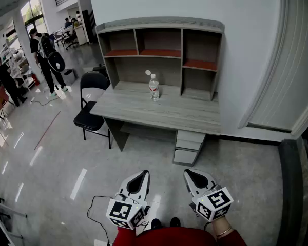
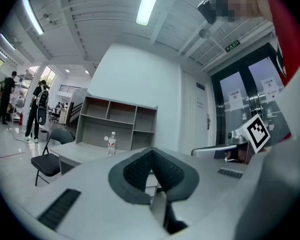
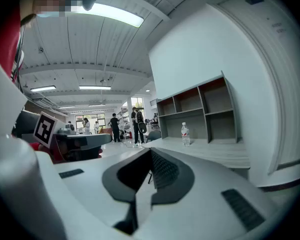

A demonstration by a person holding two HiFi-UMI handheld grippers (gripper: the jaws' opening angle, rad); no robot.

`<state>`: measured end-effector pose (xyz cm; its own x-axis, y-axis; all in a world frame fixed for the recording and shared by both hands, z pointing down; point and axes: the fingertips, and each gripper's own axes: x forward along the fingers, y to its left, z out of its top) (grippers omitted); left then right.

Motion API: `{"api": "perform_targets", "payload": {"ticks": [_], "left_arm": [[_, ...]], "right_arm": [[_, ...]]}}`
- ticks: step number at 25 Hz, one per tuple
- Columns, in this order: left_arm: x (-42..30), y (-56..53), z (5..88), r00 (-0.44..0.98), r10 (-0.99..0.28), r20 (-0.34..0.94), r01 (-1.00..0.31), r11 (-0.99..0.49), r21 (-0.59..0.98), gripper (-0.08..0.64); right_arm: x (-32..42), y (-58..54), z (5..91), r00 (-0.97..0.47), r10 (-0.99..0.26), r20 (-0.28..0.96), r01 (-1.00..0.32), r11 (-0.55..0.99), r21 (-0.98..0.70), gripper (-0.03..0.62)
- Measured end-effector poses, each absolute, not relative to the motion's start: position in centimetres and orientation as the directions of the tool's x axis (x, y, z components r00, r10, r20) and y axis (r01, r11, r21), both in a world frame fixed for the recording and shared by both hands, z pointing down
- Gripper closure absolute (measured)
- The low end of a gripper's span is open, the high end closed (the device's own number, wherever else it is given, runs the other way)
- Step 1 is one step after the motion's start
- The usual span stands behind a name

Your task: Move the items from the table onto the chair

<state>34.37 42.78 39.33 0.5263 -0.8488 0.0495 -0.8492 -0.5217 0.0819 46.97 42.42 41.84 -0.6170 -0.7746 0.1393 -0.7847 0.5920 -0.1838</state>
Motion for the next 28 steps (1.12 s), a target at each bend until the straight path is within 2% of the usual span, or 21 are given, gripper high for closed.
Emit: {"api": "perform_targets", "payload": {"ticks": [28], "left_arm": [[36.0,39.9,40.4,0.507,-0.857,0.087,-0.861,-0.500,0.089,0.552]], "right_arm": [[49.6,40.3,43.6,-0.628,-0.760,0.167,-0.771,0.581,-0.260,0.580]]}}
